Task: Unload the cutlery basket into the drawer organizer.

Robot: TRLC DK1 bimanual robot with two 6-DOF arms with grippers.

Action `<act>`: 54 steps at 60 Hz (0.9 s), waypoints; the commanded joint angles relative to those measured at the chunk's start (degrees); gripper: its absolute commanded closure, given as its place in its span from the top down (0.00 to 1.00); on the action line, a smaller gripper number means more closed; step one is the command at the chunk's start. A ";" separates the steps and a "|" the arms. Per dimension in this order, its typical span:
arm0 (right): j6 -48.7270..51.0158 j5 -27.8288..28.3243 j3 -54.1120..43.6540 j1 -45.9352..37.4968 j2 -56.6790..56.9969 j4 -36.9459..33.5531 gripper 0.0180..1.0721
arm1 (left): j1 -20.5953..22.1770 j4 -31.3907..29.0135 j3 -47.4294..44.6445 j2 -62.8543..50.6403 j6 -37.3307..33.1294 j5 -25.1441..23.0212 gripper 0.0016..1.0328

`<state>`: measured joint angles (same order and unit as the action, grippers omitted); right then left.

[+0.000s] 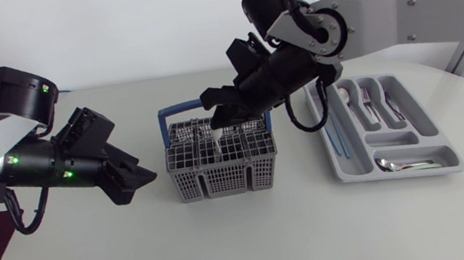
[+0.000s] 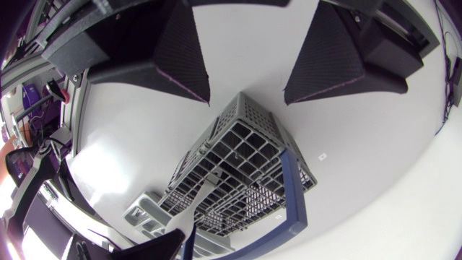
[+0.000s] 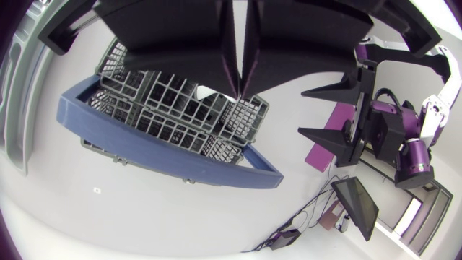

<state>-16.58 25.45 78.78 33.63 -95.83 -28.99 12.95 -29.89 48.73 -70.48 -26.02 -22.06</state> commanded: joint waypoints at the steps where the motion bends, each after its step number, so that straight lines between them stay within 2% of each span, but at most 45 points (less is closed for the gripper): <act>1: -1.53 0.39 1.11 -0.05 1.00 -2.12 0.06 | 0.58 0.18 -1.62 0.96 -0.96 -0.35 0.88; 13: -0.30 0.56 1.81 0.30 1.70 -4.67 0.06 | 1.55 0.18 -1.71 1.04 -0.70 -0.35 0.88; 31: 1.81 0.56 3.22 0.47 3.90 -8.45 0.06 | 5.77 0.09 -1.71 1.92 -0.61 -0.35 0.88; 54: 4.10 1.88 5.06 0.39 7.24 -13.37 0.06 | 6.30 0.01 -1.27 1.66 -0.61 -0.26 0.88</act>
<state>-13.63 26.44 82.41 34.02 -90.74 -40.99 18.83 -29.89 48.47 -69.36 -26.00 -22.04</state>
